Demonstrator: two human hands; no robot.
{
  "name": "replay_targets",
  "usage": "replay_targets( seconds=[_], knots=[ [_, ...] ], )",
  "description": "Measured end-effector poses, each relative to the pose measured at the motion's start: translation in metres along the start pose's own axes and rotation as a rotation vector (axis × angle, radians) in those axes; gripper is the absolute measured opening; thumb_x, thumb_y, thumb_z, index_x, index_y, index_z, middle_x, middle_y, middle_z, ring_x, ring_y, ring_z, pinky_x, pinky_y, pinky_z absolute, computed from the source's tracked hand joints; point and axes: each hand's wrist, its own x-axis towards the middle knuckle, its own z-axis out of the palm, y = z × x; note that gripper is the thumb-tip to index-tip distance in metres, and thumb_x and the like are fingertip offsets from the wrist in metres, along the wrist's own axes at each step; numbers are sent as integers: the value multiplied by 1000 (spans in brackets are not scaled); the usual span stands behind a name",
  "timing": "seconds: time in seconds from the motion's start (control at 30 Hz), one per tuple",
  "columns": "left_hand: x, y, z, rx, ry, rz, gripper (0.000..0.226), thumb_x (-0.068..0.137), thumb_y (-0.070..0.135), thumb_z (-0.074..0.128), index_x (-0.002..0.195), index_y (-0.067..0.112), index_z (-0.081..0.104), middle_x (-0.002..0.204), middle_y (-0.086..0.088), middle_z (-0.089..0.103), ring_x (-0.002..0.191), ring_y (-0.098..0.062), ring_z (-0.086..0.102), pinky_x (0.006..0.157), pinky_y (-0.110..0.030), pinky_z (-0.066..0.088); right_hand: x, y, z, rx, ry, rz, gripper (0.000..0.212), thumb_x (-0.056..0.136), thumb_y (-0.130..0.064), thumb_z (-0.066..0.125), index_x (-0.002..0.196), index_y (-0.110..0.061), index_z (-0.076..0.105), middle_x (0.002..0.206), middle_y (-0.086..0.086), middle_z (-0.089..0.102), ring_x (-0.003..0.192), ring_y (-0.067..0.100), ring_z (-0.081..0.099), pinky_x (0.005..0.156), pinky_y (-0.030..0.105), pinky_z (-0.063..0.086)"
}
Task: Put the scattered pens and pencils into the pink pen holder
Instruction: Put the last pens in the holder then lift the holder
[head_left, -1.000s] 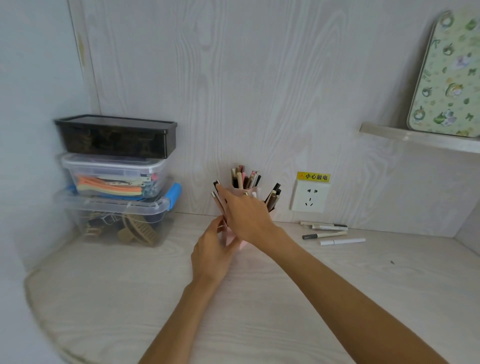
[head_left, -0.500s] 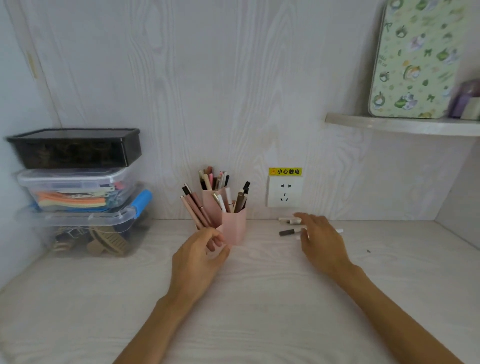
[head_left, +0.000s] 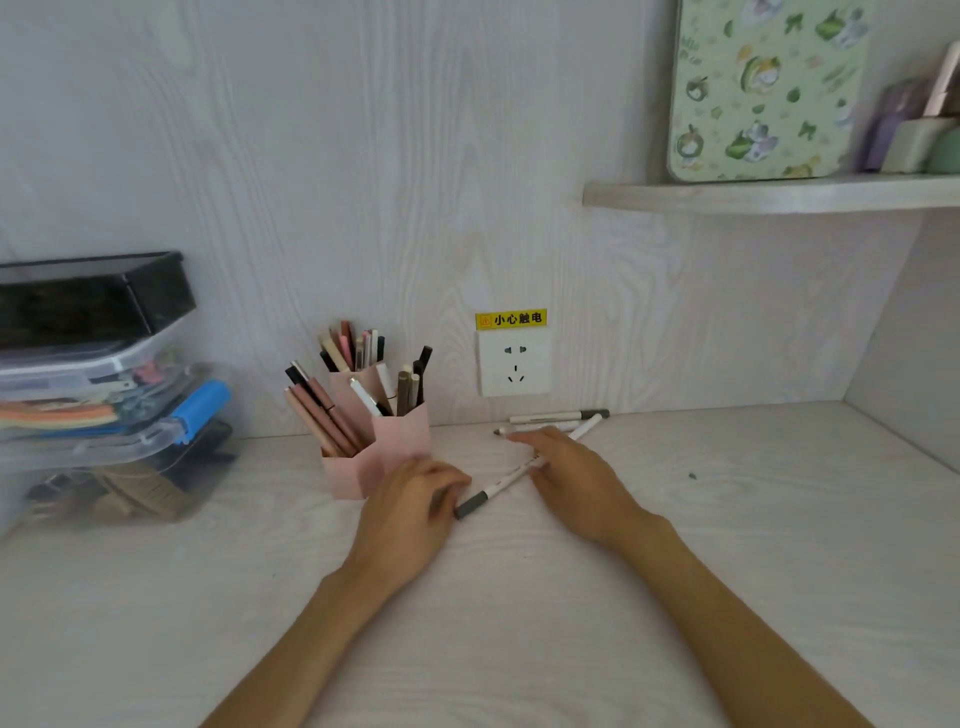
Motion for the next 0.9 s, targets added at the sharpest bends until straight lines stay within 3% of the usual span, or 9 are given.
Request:
replay_targets(
  seconds=[0.1,0.2,0.37,0.53,0.67,0.77,0.9],
  knots=[
    [-10,8,-10,-50,9,-43,22,96,35,44,106,35,63,102,19,59,92,-1,49,69,-20,38,1,-1,1,62,63,-10,33,84,-13,60,114,-26,59,111,-4,61,101,13,58,86,33,50],
    [-17,13,-16,11,-48,-42,22,86,51,54,103,39,60,98,21,56,88,1,48,64,-17,37,1,-5,3,113,77,9,23,81,-21,66,103,-28,65,101,-5,68,94,6,61,86,24,49],
    [-23,1,-33,-88,-26,-126,14,83,36,66,97,40,64,86,28,60,79,5,56,65,-17,41,-2,-8,4,123,93,24,21,80,-29,68,100,-31,66,104,-11,68,98,2,59,89,25,48],
    [-25,8,-83,-357,421,-153,24,76,23,75,93,36,64,84,22,69,76,5,63,66,-16,50,-1,-2,8,-8,85,14,31,85,-31,60,117,-29,58,124,-13,55,122,6,41,93,18,31],
    [-11,17,-134,-431,718,-101,30,71,21,79,97,23,63,84,15,70,76,2,67,70,-13,51,0,0,11,-77,80,39,34,87,-31,56,120,-24,55,126,-7,52,123,13,40,100,28,32],
    [0,18,-157,-324,721,-71,26,72,21,80,92,17,65,82,11,69,74,2,66,68,-9,49,1,0,12,-85,62,49,34,88,-32,54,121,-23,55,128,-6,51,124,14,40,102,30,33],
    [17,16,-167,-87,514,-74,18,70,30,79,80,19,69,74,9,68,66,1,64,63,-8,48,2,0,11,-97,51,48,34,88,-32,53,121,-23,54,128,-6,50,125,14,40,102,29,32]
  ],
)
